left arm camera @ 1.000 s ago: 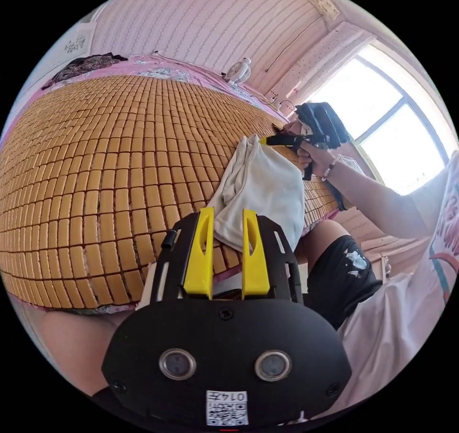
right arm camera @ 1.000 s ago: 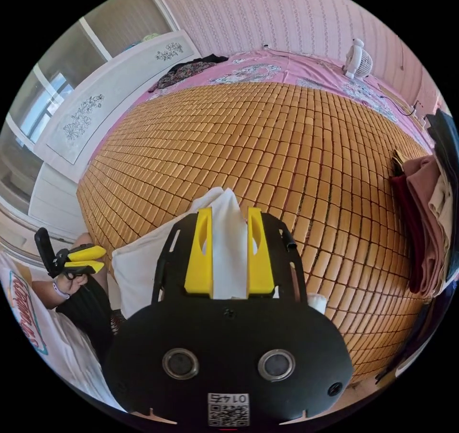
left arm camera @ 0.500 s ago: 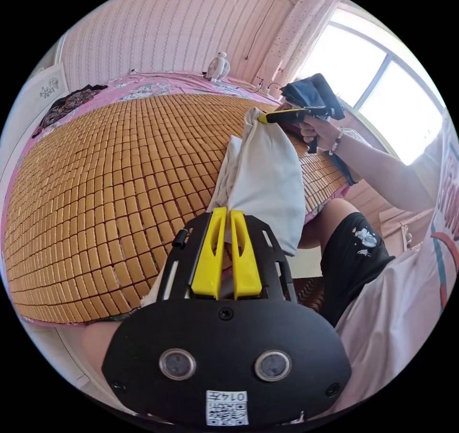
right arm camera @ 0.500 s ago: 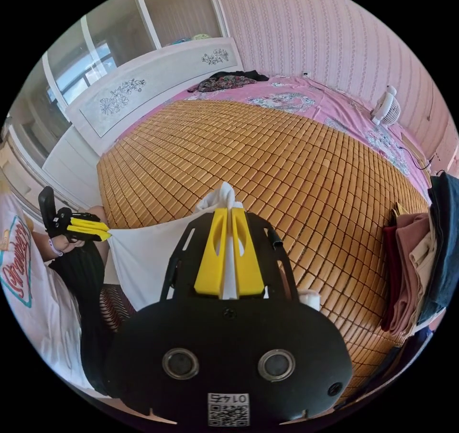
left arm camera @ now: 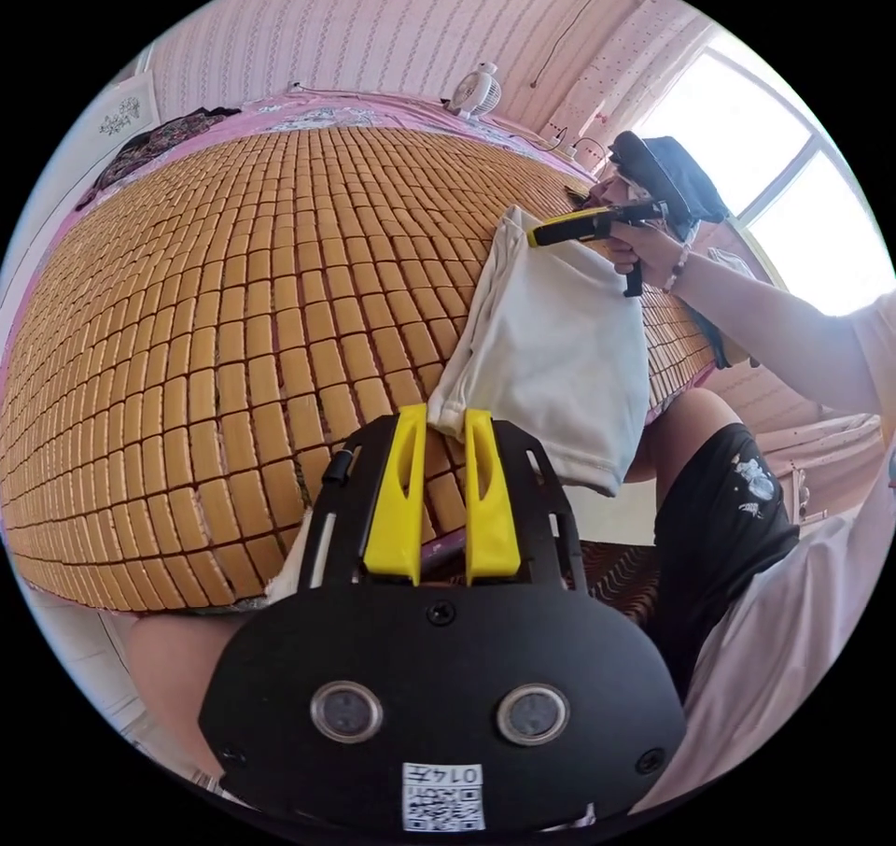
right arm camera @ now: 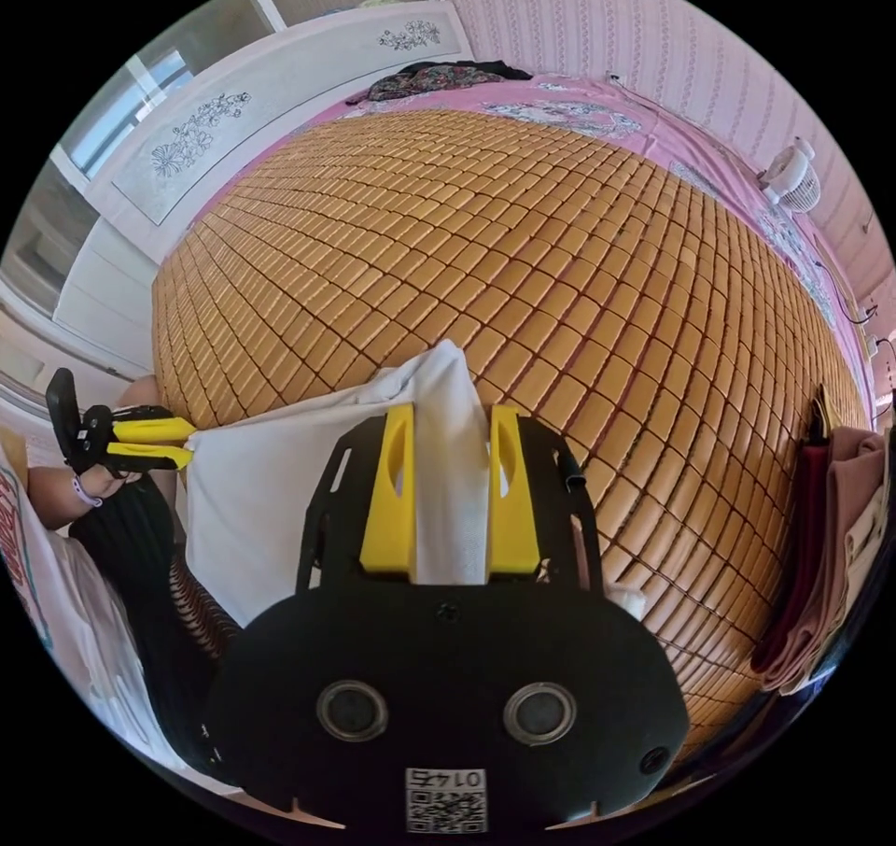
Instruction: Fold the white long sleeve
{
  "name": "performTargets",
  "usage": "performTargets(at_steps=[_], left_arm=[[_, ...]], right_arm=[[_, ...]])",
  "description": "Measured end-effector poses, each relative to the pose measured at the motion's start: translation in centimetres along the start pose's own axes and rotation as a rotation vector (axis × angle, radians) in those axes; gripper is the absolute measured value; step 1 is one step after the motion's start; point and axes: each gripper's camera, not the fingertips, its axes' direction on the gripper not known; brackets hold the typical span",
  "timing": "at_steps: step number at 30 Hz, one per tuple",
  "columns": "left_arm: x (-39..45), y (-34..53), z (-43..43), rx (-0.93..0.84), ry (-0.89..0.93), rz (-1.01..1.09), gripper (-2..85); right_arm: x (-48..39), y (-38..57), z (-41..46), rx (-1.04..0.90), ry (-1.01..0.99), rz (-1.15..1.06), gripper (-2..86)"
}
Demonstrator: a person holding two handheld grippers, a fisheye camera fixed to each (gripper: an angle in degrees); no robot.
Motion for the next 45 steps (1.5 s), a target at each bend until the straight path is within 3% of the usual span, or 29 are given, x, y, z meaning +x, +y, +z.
performTargets(at_steps=[5,9,16,27,35,45], left_arm=[[-0.9,0.9,-0.5,-0.028,0.052,0.002,3.1],[-0.7,2.0,-2.0,-0.040,0.033,-0.005,1.0],[1.6,4.6,-7.7,0.037,0.086,0.119,0.1],[6.9,9.6,-17.9,0.214,-0.045,0.305,-0.1],[3.8,16.8,-28.2,0.359,-0.232,0.167,-0.2],[-4.3,26.0,-37.0,0.415,-0.444,-0.063,0.1]], right_arm=[[-0.6,0.5,-0.5,0.026,0.011,-0.059,2.6],[0.8,2.6,-3.6,0.145,-0.101,-0.003,1.5],[1.5,10.4,-10.8,0.362,-0.208,0.105,1.0],[-0.4,17.5,-17.9,0.565,-0.212,0.158,0.9],[-6.4,8.4,-17.4,0.586,-0.315,-0.039,0.9],[-21.8,-15.1,-11.6,0.461,-0.489,-0.399,1.1]])
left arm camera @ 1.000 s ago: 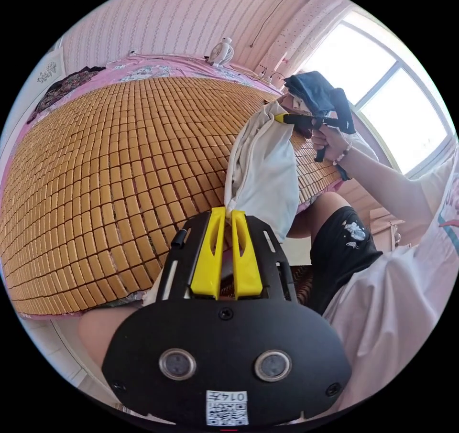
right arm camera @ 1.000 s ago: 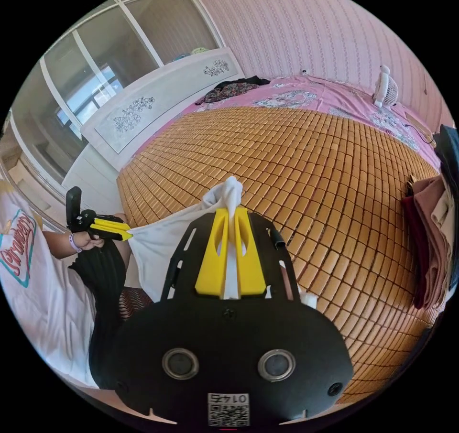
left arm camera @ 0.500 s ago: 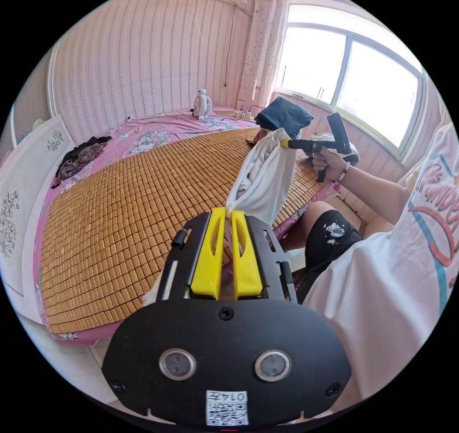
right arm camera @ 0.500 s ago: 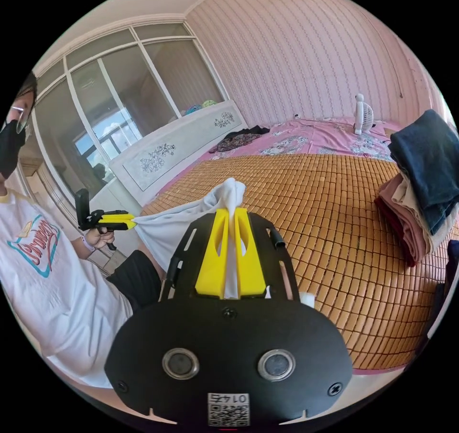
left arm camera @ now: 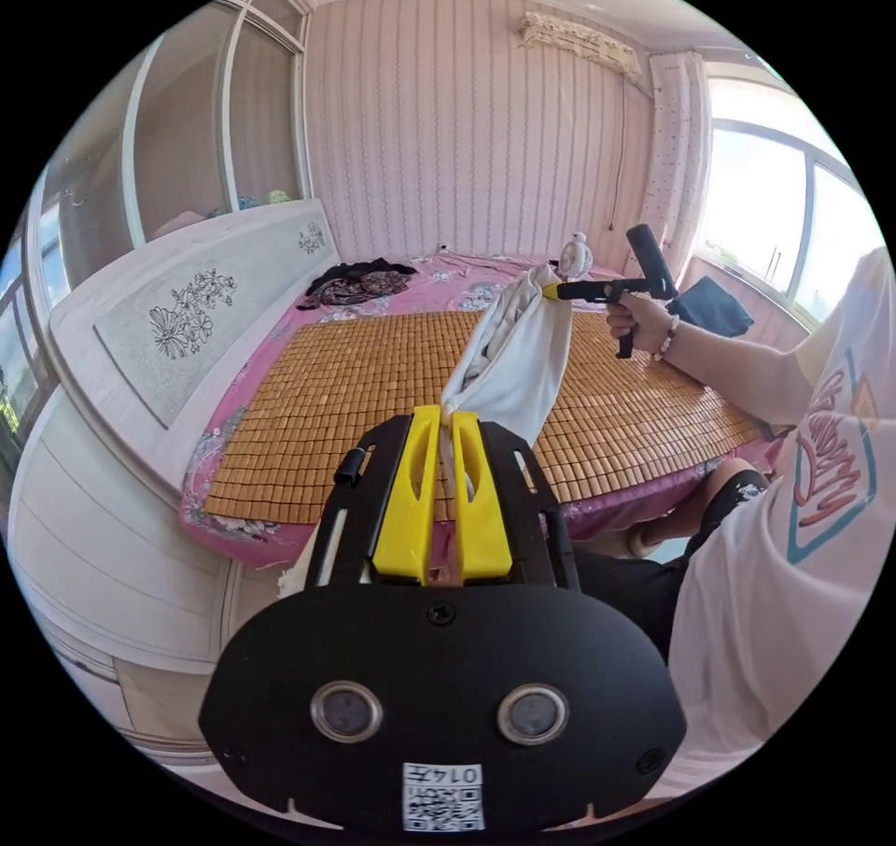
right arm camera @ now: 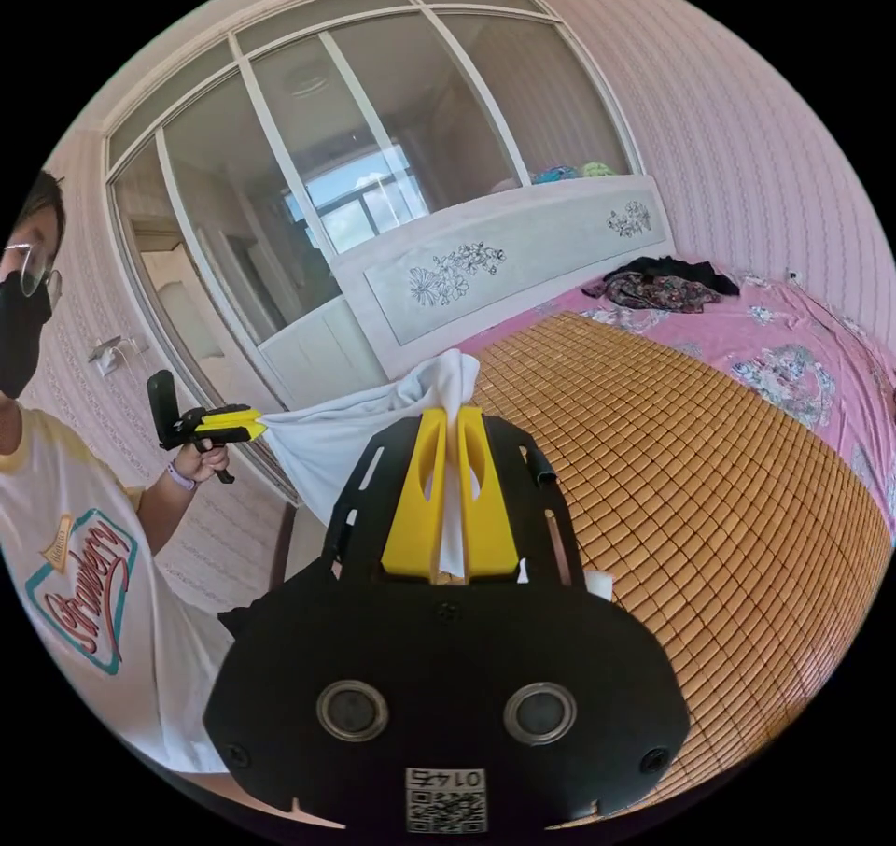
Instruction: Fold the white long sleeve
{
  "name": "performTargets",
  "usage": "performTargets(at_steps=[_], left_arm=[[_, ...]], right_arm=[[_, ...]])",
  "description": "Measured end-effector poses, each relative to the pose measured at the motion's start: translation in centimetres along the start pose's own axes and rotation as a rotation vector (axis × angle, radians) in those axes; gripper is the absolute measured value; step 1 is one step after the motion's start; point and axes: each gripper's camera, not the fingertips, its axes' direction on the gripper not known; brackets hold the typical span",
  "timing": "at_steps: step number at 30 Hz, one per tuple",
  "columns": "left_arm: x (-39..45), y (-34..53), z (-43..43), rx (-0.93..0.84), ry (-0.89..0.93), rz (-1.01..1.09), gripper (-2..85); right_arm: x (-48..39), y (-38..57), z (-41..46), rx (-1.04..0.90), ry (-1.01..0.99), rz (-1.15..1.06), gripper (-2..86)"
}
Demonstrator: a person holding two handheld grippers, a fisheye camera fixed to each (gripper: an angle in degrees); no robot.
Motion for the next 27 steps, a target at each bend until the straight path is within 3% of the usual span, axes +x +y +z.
performTargets(at_steps=[4,7,10,13,17,20,23,27], left_arm=[[-7.6,0.7,-0.7,-0.033,-0.089,-0.097,1.5],[-15.7,2.7,1.3,-0.059,-0.166,-0.347,5.0],[-22.4,7.3,4.2,-0.061,-0.080,-0.590,5.1],[-22.3,11.9,5.8,-0.114,-0.058,-0.685,4.8],[-16.0,14.3,5.2,-0.076,0.004,-0.670,1.3],[-9.2,12.5,4.3,0.007,0.037,-0.551,-0.5],[-1.4,8.7,4.9,0.034,0.100,-0.341,-0.9],[8.4,2.6,6.6,0.074,0.227,-0.072,-0.9]], right_arm=[[-0.3,-11.5,12.5,-0.184,-0.124,-0.138,2.0],[1.1,-17.9,24.9,-0.298,-0.134,-0.022,5.7],[3.6,-19.1,35.2,-0.434,-0.158,0.164,8.1],[4.0,-15.0,37.8,-0.465,-0.168,0.246,8.5],[2.3,-5.8,33.0,-0.487,-0.104,0.137,8.1],[-0.6,4.9,24.0,-0.493,0.047,0.097,5.8],[-6.0,15.1,13.5,-0.516,0.375,0.094,3.9],[-14.7,25.6,1.4,-0.522,0.955,0.147,3.8]])
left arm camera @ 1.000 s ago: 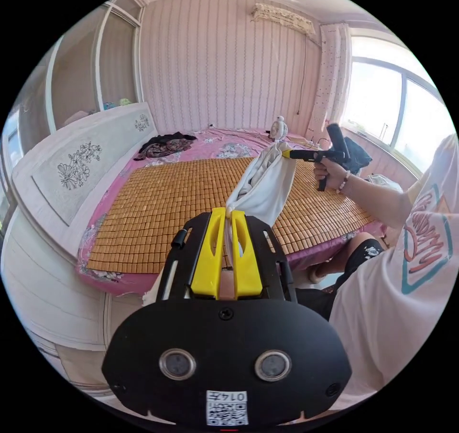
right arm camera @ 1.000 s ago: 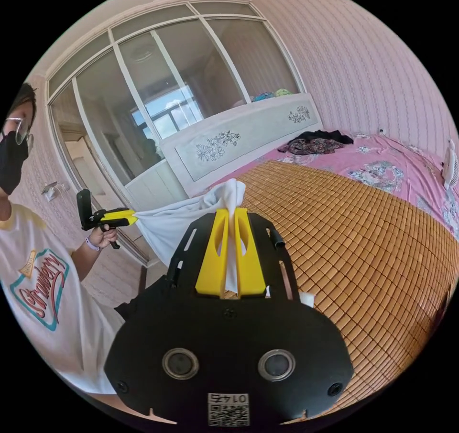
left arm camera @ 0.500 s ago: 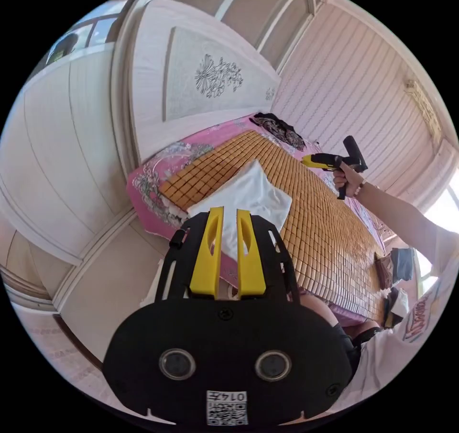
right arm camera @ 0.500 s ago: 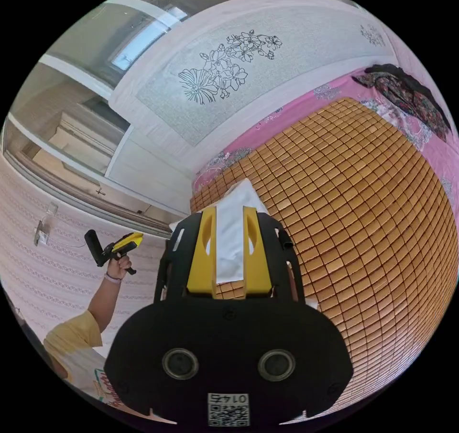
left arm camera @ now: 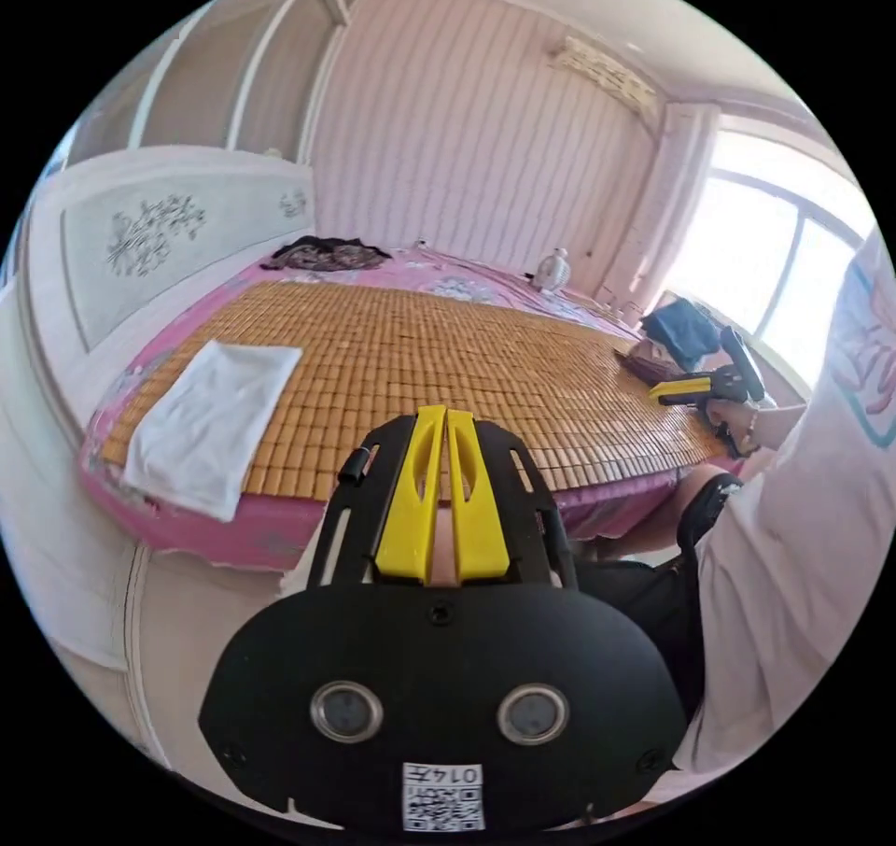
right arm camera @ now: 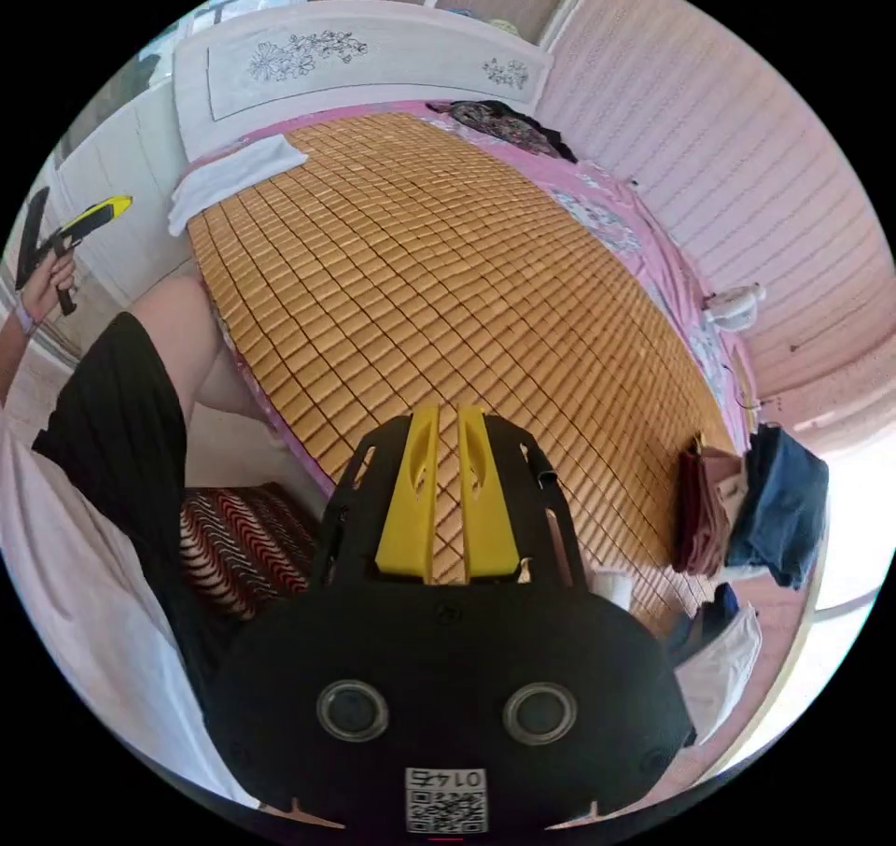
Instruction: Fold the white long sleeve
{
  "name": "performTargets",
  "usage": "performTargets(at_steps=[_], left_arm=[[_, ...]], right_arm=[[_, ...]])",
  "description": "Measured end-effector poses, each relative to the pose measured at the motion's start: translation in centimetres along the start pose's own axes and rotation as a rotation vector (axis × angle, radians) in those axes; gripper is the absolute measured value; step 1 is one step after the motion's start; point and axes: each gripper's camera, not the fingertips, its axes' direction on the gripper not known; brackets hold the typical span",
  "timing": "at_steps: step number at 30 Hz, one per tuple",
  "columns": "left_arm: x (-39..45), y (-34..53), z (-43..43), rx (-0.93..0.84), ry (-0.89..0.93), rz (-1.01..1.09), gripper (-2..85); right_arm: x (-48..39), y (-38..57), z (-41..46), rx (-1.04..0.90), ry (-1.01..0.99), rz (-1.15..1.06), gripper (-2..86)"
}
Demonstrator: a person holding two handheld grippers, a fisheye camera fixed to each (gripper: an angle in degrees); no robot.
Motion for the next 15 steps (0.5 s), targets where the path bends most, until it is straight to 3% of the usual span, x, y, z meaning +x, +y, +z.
performTargets(at_steps=[3,8,12,15], left_arm=[[7.9,-4.3,3.8,0.036,0.164,0.196,-0.8],[22.4,-11.7,11.3,0.023,0.494,0.433,2.2],[32.5,-15.0,16.4,-0.028,0.546,0.626,6.3],[40.0,-17.8,20.5,-0.091,0.717,0.688,10.1]], right_arm=[[2.4,9.0,-3.0,-0.036,0.166,0.174,4.8],[6.3,22.2,-5.0,-0.054,0.130,0.524,7.1],[7.7,31.3,-5.4,-0.048,0.202,0.670,7.8],[9.7,36.5,-6.1,-0.019,0.271,0.788,8.6]])
